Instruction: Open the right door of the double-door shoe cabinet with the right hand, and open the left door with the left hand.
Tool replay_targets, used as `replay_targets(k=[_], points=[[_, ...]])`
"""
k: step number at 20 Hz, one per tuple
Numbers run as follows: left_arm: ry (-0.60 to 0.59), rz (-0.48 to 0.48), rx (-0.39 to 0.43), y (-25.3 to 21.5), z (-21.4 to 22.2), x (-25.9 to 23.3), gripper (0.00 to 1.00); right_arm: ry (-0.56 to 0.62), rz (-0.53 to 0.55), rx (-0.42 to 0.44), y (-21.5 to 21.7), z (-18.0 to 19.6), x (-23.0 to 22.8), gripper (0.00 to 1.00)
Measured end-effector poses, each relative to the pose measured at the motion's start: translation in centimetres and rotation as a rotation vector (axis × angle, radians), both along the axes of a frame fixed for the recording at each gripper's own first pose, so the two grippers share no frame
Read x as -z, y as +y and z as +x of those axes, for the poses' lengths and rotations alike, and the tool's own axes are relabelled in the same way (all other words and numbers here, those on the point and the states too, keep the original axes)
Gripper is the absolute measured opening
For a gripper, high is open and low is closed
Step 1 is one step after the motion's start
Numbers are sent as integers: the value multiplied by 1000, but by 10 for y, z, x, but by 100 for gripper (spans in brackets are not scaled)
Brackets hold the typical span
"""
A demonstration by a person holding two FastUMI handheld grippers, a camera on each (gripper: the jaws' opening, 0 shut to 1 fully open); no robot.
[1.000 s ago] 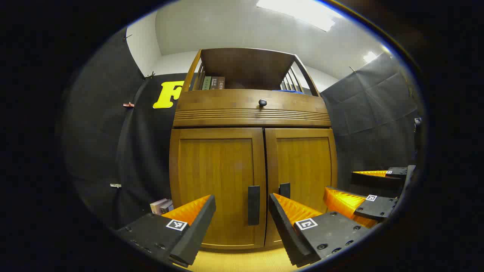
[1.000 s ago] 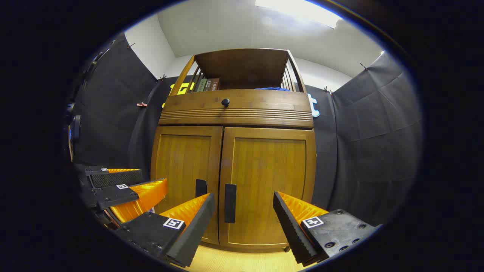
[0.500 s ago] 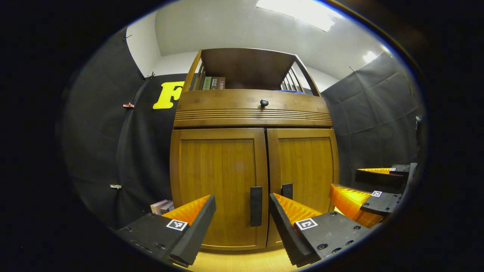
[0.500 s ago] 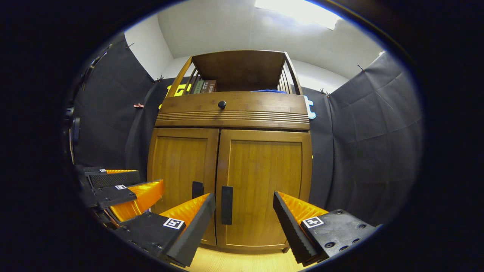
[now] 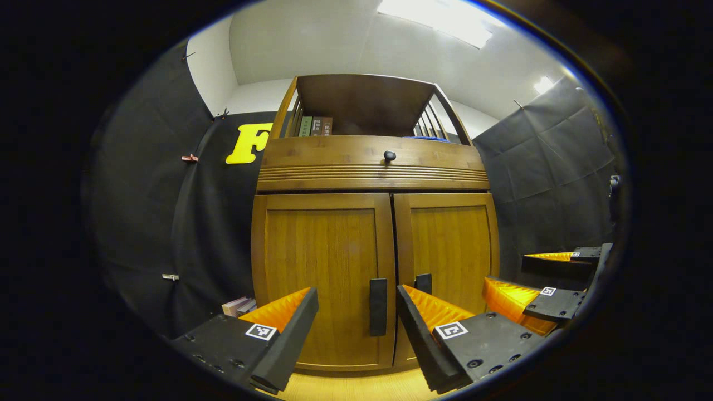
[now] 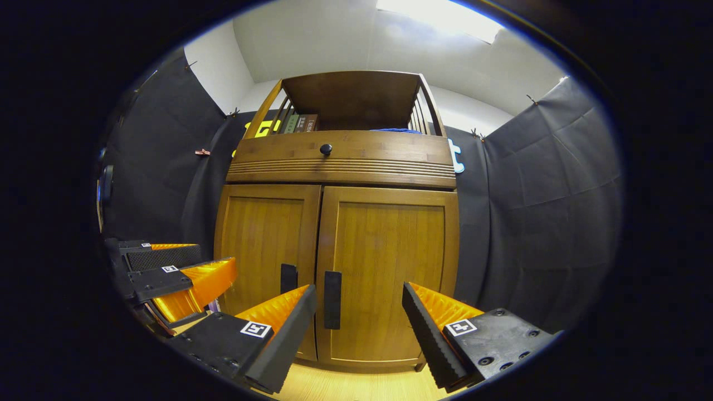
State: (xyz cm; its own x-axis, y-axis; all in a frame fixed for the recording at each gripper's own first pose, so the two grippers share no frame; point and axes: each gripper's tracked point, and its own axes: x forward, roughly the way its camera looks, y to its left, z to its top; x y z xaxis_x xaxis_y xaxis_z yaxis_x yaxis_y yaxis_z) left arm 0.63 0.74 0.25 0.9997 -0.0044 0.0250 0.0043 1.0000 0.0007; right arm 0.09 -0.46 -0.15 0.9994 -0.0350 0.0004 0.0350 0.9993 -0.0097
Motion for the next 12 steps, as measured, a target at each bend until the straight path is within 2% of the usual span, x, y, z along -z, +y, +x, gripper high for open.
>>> replay_targets(k=[12], points=[[-14, -26, 0, 3, 0, -1, 87, -3, 6, -15, 10, 8, 3, 97]])
